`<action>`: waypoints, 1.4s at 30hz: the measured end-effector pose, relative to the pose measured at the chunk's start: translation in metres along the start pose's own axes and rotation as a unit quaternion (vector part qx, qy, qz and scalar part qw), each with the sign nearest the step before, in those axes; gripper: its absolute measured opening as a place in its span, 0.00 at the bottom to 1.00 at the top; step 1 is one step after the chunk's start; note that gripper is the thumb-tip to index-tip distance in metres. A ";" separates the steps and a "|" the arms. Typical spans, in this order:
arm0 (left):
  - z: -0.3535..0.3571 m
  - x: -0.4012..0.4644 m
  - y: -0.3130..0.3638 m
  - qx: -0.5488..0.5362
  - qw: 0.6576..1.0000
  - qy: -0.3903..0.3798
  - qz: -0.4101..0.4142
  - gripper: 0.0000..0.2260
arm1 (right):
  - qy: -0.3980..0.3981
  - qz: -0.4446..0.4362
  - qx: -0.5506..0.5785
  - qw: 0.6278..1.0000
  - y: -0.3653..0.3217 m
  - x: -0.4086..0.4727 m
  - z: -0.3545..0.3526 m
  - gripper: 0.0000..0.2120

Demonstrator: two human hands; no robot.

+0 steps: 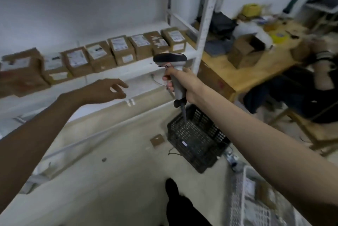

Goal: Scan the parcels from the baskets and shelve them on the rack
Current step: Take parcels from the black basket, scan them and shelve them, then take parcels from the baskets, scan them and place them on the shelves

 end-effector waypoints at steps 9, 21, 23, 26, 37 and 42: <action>0.110 0.045 0.110 0.029 0.991 -0.114 0.064 0.15 | 0.155 0.034 0.053 0.986 0.045 -0.080 -0.152 0.04; 0.357 0.075 0.351 0.092 0.932 -0.308 0.166 0.13 | 0.363 0.078 0.183 0.910 0.133 -0.245 -0.391 0.04; 0.407 0.069 0.379 0.114 0.916 -0.343 0.176 0.12 | 0.400 0.078 0.207 0.889 0.160 -0.274 -0.431 0.05; 0.477 0.059 0.413 0.140 0.893 -0.386 0.186 0.12 | 0.445 0.087 0.242 0.858 0.207 -0.315 -0.482 0.06; 0.669 0.064 0.467 0.157 0.865 -0.442 0.176 0.06 | 0.545 0.141 0.317 0.763 0.351 -0.414 -0.582 0.02; 0.740 0.090 0.469 0.154 0.857 -0.464 0.164 0.01 | 0.580 0.152 0.365 0.712 0.408 -0.419 -0.602 0.06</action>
Point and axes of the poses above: each hand's wrist, its own x-axis towards the middle knuckle, its own z-axis out of the palm, y = z × x, the point moved 6 cm from there along x, towards the middle knuckle, and after that the axes turned 3 degrees about -z, right-handed, at the moved point
